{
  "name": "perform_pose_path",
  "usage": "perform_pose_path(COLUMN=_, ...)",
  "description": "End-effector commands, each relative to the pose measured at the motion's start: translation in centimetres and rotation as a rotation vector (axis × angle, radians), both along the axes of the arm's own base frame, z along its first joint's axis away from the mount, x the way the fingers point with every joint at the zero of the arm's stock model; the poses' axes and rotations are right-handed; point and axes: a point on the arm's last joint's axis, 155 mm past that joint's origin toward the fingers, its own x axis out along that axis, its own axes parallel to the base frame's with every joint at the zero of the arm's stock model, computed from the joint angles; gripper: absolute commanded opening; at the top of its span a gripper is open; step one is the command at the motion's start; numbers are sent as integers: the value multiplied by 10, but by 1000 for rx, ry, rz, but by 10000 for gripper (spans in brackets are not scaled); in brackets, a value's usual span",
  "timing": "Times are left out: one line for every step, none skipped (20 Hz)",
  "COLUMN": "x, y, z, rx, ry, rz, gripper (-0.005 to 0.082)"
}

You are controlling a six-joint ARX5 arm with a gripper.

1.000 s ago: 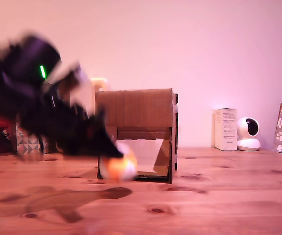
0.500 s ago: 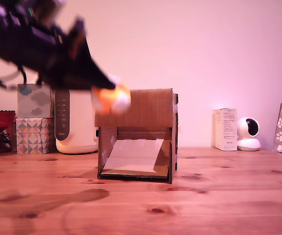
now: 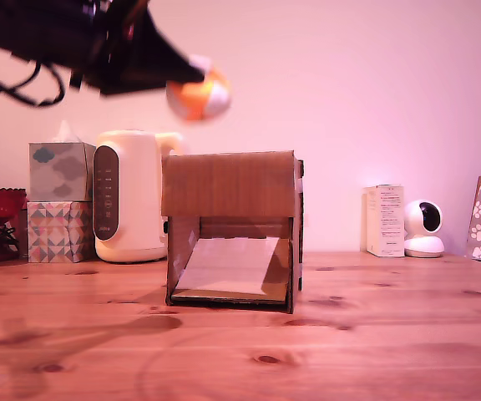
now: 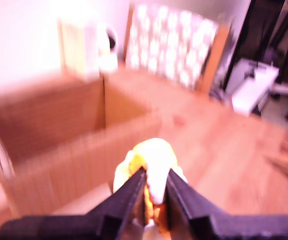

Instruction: Drop the footbag into the cardboard dice tower

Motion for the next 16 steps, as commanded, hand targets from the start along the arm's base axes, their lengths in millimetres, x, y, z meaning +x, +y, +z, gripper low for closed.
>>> perform_pose_path(x=3, y=-3, z=21, rx=-13, ry=-68, rz=-4, gripper=75)
perform_pose_path(x=5, y=-4, z=30, rx=-17, ry=-93, rz=-4, gripper=75)
perform_pose_path(x=8, y=-6, z=37, rx=-17, ry=-115, rz=-3, gripper=75)
perform_pose_path(x=12, y=-8, z=44, rx=-18, ry=-119, rz=-1, gripper=75)
perform_pose_path(x=17, y=-11, z=47, rx=-10, ry=-105, rz=1, gripper=75)
perform_pose_path(x=23, y=-14, z=45, rx=7, ry=-77, rz=0, gripper=75)
perform_pose_path(x=30, y=-18, z=42, rx=29, ry=-39, rz=0, gripper=76)
perform_pose_path(x=37, y=-22, z=37, rx=52, ry=0, rz=-1, gripper=77)
perform_pose_path(x=45, y=-26, z=32, rx=73, ry=34, rz=-1, gripper=77)
perform_pose_path(x=53, y=-30, z=28, rx=94, ry=67, rz=8, gripper=77)
perform_pose_path(x=61, y=-33, z=22, rx=115, ry=101, rz=12, gripper=77)
perform_pose_path(x=67, y=-36, z=17, rx=137, ry=135, rz=16, gripper=78)
perform_pose_path(x=74, y=-39, z=11, rx=157, ry=170, rz=15, gripper=80)
perform_pose_path(x=80, y=-42, z=6, rx=174, ry=193, rz=20, gripper=80)
perform_pose_path(x=87, y=-45, z=2, rx=191, ry=202, rz=22, gripper=80)
perform_pose_path(x=93, y=-46, z=0, rx=210, ry=196, rz=33, gripper=80)
